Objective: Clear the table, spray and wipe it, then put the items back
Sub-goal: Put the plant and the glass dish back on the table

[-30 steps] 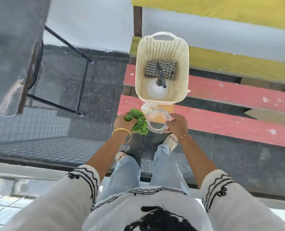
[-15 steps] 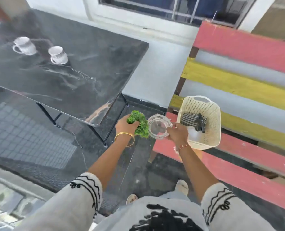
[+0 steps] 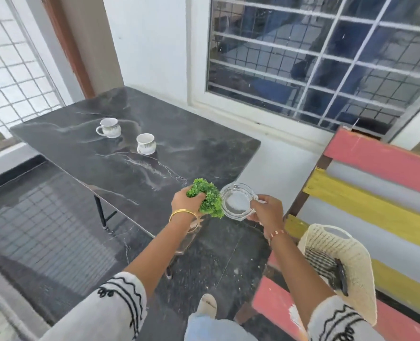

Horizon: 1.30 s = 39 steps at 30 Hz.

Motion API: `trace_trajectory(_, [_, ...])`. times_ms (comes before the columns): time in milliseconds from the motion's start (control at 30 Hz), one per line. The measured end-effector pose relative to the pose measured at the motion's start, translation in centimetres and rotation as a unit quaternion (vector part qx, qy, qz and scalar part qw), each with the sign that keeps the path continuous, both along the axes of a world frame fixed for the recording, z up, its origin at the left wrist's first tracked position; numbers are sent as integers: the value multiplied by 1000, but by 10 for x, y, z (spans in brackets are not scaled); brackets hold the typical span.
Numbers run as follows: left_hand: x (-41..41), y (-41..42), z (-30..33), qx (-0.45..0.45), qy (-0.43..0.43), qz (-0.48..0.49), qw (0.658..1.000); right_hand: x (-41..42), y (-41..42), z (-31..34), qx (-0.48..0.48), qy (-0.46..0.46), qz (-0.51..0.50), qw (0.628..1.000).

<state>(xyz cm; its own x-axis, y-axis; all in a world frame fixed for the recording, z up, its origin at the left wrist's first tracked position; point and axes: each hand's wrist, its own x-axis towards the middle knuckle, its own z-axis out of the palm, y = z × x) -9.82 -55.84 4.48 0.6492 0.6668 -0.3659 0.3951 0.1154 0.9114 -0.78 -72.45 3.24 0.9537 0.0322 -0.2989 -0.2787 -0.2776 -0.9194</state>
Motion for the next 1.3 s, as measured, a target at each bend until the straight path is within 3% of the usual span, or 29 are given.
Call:
trace_trajectory(167, [43,46,10,-74,-28,52,995,46,54,-8,29,11,-4,1000])
trace_trajectory(533, [133,111,11,-163,-19,71,984,130,125,-20,36,56,-69,995])
trace_trajectory(867, [190,174,-7,-198,1,40,979,174,191,-37,-2,63,-151,987])
trace_trajectory(1067, [214,206,-14,-237,5,-7,972,194,229,-41,-34,117,-199,972])
trace_trajectory(1233, [236,234,-12,-239,7,-45,970,221,247,-46,110,155,-228,955])
trace_trajectory(1300, [245,245,-14,-238,6,-59,970,237,254,-46,75,147,-244,956])
